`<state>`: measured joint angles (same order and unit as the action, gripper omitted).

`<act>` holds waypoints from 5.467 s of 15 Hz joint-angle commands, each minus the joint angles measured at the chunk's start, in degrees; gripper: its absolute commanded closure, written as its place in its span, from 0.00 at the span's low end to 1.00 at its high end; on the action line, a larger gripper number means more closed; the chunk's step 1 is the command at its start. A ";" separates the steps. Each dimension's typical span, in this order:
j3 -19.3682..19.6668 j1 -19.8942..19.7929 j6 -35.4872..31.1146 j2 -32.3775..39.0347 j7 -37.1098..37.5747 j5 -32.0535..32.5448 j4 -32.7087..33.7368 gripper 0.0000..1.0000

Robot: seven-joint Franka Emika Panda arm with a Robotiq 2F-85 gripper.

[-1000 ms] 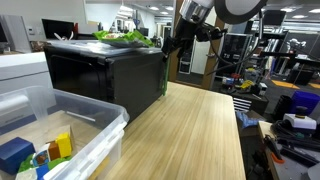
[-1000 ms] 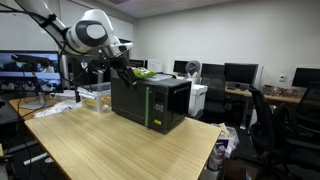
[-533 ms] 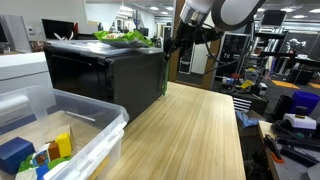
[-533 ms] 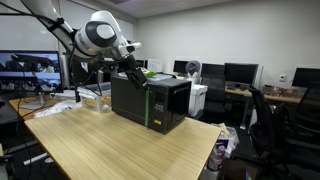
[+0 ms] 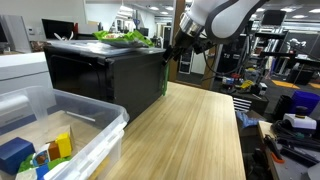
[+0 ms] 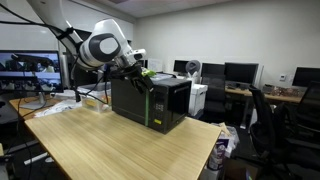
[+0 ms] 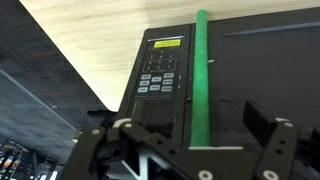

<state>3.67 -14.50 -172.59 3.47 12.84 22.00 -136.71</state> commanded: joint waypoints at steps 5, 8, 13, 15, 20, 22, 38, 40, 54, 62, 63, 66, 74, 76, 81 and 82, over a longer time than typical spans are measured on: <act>-4.81 -1.31 -7.50 3.14 -18.69 -12.42 0.19 0.47; -6.80 -3.21 -7.80 2.70 -23.02 -14.79 0.20 0.68; -8.76 -5.81 -6.20 2.10 -27.13 -17.54 0.21 0.91; -7.42 -5.18 -4.25 1.31 -24.58 -16.23 0.38 0.91; 4.45 1.88 -2.05 -2.17 -9.37 -1.41 -1.19 0.91; 9.37 5.99 1.16 -7.11 1.68 10.79 -4.33 0.91; -7.30 8.26 36.25 -29.79 25.91 12.05 -12.55 0.11; -9.41 5.73 35.91 -28.96 28.77 12.89 -10.17 0.00; -2.34 0.82 29.30 -7.61 50.52 34.92 -0.68 0.97; -0.39 9.27 36.88 -5.61 19.49 -6.00 0.91 0.97; -1.92 11.42 43.03 -10.11 13.41 -14.43 0.00 0.97; -4.87 15.28 50.92 -16.68 7.49 -23.70 -1.38 0.97; -14.07 20.37 52.86 -26.24 7.11 -21.46 -3.79 0.98; -14.93 17.31 47.36 -25.12 10.85 -13.45 -5.22 0.98; -17.01 9.55 39.24 -22.11 23.73 7.21 -8.82 0.98; -15.88 11.48 41.79 -21.22 21.22 3.45 -8.42 0.98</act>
<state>-11.63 -2.95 -132.06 -19.32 32.45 25.24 -144.67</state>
